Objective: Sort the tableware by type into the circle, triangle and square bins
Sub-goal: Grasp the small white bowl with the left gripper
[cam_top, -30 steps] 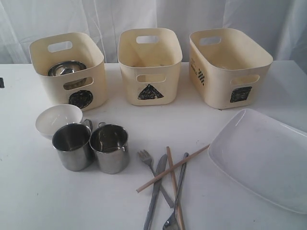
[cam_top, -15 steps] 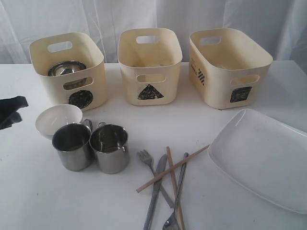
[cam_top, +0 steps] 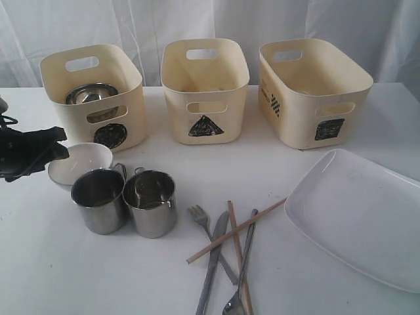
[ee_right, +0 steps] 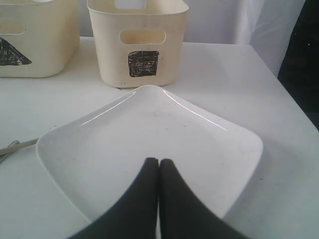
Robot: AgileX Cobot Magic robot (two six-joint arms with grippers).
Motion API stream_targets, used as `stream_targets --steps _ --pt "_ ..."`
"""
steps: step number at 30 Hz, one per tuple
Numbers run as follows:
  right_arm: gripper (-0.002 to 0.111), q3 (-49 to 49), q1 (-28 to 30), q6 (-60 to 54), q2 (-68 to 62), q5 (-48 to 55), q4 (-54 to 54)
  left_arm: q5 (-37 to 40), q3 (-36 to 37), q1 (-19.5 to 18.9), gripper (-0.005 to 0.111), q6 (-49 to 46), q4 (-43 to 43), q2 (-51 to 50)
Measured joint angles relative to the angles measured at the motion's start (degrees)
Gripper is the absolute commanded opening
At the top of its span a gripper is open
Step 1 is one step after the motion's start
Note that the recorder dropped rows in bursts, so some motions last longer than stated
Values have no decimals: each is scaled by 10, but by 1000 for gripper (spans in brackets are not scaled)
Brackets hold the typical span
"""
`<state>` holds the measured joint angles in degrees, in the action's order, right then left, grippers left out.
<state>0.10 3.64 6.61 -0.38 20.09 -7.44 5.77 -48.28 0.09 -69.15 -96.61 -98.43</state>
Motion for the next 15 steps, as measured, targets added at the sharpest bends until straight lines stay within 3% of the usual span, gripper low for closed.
stream_targets --steps 6,13,15 --pt "0 0 0 0 0 0 0 26 -21 0 53 0 0 -48" --pt "0 0 0 0 0 0 0 16 -22 0 5 0 23 -65" --pt "0 0 0 0 0 0 0 6 -22 0 0 0 50 -62"
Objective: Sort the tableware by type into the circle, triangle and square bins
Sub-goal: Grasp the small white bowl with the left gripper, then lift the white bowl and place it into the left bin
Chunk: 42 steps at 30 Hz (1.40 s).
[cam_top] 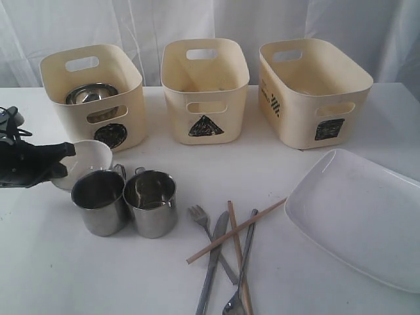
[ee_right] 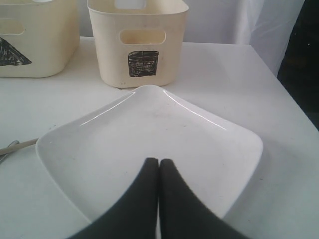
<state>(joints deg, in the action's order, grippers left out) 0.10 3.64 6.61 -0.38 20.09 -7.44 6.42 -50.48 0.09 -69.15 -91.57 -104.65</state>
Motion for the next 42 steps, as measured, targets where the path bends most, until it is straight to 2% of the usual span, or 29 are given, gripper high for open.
stream_targets --steps 5,9,13,16,20,21,24,28,30,31,39,42 --pt "0 0 0 0 0 0 0 -20 0 0 0 -1 106 35" --pt "0 0 0 0 0 0 0 -32 0 0 0 -1 152 85" --pt "0 0 0 0 0 0 0 -35 0 0 0 -1 187 159" --pt "0 0 0 0 0 0 0 -20 0 0 0 -1 202 256" --pt "0 0 0 0 0 0 0 -98 -31 0 0 -1 207 300" --pt "0 0 0 0 0 0 0 -104 -40 0 0 -1 207 296" --pt "0 0 0 0 0 0 0 -104 -137 0 0 -1 218 219" --pt "0 0 0 0 0 0 0 -96 -304 0 0 1 224 59" --pt "0 0 0 0 0 0 0 -57 -365 0 0 42 209 -3" --pt "0 0 0 0 0 0 0 -41 -383 0 0 94 197 -34" --pt "0 0 0 0 0 0 0 -34 -402 0 1 343 160 -107" --pt "0 0 0 0 0 0 0 -32 -402 0 12 388 156 -124"
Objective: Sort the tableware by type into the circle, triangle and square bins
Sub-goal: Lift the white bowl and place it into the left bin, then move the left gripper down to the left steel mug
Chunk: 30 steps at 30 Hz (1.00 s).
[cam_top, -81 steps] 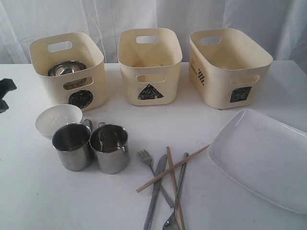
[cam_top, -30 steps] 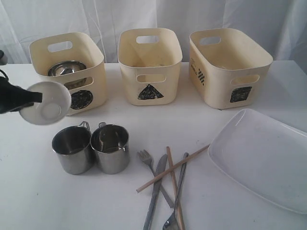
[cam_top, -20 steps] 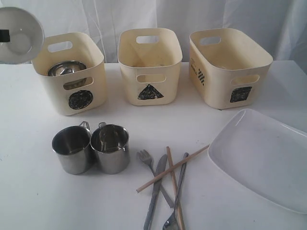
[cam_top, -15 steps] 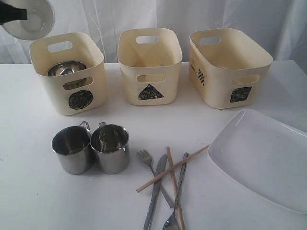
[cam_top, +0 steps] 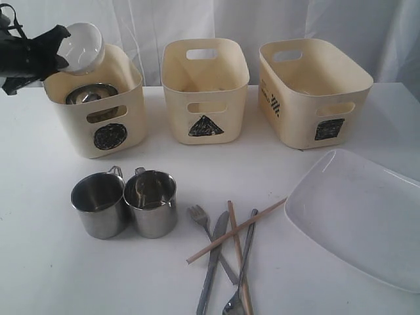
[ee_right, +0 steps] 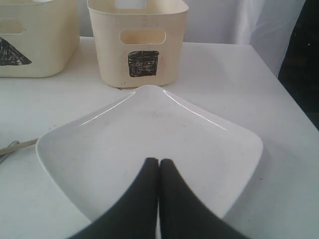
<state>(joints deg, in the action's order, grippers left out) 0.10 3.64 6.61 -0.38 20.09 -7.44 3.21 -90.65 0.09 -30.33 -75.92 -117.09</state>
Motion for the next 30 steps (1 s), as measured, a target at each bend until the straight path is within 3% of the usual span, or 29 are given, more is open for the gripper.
stream_targets --steps 6,11,14,18,20,27,30 --pt "0 0 0 0 0 0 0 20 0 0 48 16 -5 -8" --pt "0 0 0 0 0 0 0 38 -4 0 53 18 -10 -7" --pt "0 0 0 0 0 0 0 58 -4 0 44 16 -6 -6" --pt "0 0 0 0 0 0 0 72 -4 0 11 51 -10 1" --pt "0 0 0 0 0 0 0 75 -4 0 0 99 -24 6" --pt "0 0 0 0 0 0 0 38 18 0 0 270 -116 18" --pt "0 0 0 0 0 0 0 -52 57 1 0 281 -123 42"
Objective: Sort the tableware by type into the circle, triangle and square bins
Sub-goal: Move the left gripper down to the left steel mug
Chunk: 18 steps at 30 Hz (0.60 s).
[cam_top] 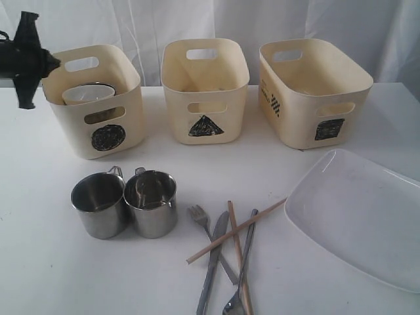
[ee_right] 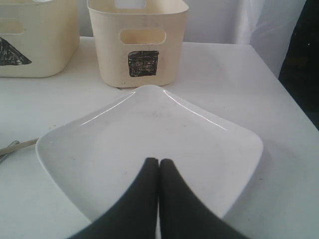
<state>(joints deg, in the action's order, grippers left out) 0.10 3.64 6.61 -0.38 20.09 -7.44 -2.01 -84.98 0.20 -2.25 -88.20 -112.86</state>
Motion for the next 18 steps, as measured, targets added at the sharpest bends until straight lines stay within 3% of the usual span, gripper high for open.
stream_targets --steps 3,7,11,18 --pt "0 0 0 0 0 0 0 -122 42 0 0 -26 78 42" --pt "0 0 0 0 0 0 0 -234 91 -9 0 -40 347 116" --pt "0 0 0 0 0 0 0 -295 112 -15 0 -42 574 194" --pt "0 0 0 0 0 0 0 -296 134 -15 0 -18 743 318"
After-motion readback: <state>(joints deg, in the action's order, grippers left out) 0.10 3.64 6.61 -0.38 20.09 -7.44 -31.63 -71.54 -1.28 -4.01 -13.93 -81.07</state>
